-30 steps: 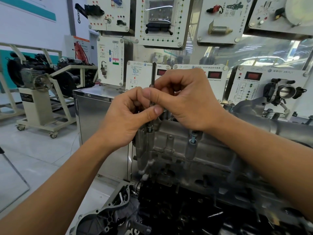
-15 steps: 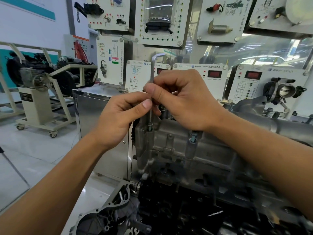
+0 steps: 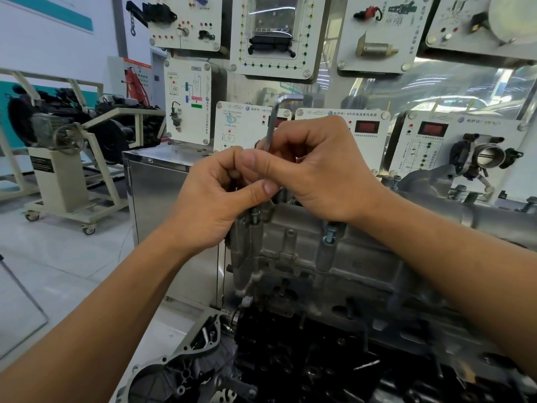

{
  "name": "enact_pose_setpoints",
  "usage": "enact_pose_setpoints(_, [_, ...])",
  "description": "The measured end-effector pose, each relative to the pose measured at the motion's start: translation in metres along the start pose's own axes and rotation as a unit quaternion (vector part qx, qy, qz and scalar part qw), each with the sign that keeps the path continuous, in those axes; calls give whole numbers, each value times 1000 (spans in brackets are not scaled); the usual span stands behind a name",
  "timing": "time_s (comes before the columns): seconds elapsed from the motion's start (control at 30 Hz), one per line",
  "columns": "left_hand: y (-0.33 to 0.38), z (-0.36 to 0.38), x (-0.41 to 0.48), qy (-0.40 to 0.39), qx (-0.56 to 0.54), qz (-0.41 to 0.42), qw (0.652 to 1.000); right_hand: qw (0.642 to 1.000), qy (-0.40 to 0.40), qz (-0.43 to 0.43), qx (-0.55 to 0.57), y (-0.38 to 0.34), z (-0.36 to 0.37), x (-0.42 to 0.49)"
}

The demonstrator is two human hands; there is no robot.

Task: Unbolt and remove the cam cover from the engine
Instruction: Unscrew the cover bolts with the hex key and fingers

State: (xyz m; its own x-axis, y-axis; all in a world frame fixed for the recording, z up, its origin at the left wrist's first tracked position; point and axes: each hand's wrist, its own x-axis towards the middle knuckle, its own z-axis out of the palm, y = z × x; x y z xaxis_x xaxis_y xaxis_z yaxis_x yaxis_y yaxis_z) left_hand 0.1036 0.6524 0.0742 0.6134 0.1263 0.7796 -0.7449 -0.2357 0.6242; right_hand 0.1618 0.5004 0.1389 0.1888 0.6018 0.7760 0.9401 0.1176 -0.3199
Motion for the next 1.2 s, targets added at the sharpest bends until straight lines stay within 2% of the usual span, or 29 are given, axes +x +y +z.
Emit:
enact_pose_setpoints(0.33, [-3,-1,1,-9,-12,-21,1000,1000,-23,-3,4,1,1,0])
enact_pose_setpoints(0.6, [3,-14,-1,-55,-66,-48,995,995,-73,22,62,0,1,-1])
enact_pose_setpoints(0.83, [1,-14,-1,-56,-49,-51,996,994,-88,49,40,-5,2,-2])
enact_pose_setpoints(1.1, [-3,-5,1,-22,-43,-14,999,999,-20,2,45,-2,3,0])
enact_pose_setpoints(1.2, [-2,-5,1,-14,-44,-13,999,999,-22,-3,43,0,2,0])
